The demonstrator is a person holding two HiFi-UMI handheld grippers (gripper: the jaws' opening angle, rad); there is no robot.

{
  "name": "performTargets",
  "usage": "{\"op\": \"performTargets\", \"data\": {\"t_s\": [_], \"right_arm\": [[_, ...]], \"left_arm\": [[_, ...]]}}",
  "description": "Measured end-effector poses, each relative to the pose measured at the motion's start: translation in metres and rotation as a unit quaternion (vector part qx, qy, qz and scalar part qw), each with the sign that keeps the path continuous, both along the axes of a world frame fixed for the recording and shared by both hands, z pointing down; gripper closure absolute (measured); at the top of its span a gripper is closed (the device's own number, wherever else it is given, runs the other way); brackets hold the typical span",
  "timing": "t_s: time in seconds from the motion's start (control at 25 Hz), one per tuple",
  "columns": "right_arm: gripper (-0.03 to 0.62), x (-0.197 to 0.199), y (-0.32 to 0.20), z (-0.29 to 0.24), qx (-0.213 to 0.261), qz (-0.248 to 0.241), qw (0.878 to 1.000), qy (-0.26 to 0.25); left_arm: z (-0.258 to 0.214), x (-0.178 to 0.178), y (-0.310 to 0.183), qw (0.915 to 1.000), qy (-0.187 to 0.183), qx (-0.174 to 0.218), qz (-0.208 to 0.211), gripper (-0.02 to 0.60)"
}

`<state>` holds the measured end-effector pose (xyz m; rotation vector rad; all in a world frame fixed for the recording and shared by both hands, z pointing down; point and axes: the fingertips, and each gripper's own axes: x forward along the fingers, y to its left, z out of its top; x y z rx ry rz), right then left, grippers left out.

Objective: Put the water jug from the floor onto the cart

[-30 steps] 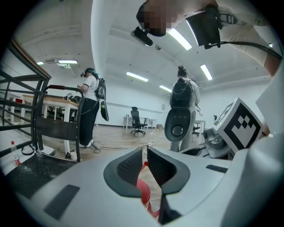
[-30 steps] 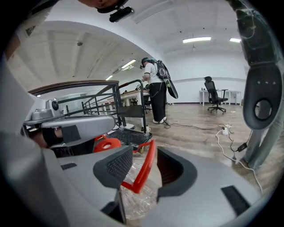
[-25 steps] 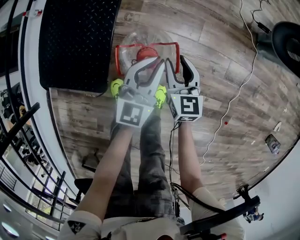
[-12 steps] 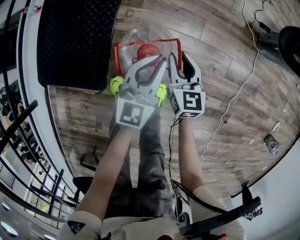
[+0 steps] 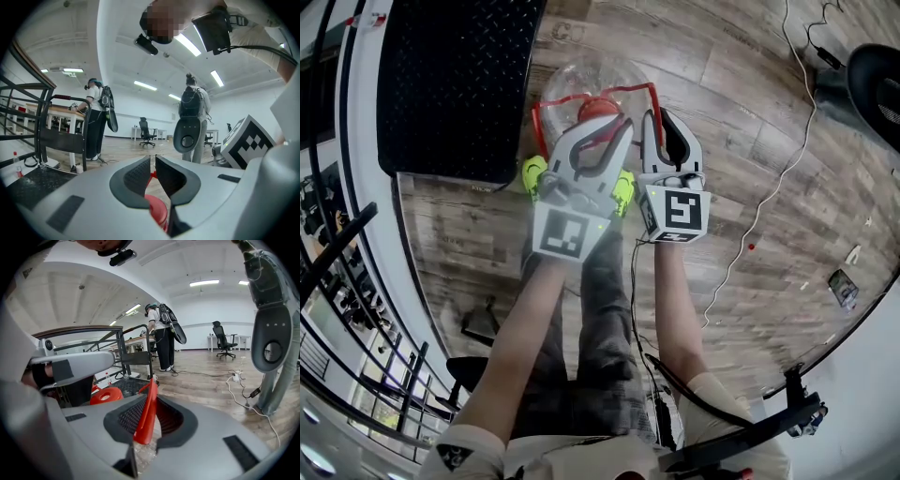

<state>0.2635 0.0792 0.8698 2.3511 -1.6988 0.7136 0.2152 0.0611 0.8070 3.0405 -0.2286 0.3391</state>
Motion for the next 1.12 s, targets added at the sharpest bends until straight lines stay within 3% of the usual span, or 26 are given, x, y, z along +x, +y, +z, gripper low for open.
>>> {"op": "performTargets", "data": {"t_s": [0.36,0.6,0.88,1.12], "right_arm": [[0.528,-0.017,-0.004,-0.017,0.009,-0.008,0.999,-0.036],[0.528,-0.024,-0.017,-0.039,0.018,-0.017,0.999,-0.033],[0.528,-0.007,-0.020,-0.093,0.038,-0.008,0.999,0.010],[0.528,0.003,-0.032,-0.159,0.051,-0.012,0.999,0.010]], "left_arm": [[-0.015,-0.004,-0.015,0.9999,-0.004,0.006,-0.011,0.568],[-0.030,-0.005,-0.030,0.9997,0.004,0.013,-0.020,0.568],[-0.090,0.009,-0.058,0.9960,0.065,0.018,-0.058,0.568],[-0.147,0.019,-0.063,0.9960,0.071,0.023,-0.049,0.568]]}}
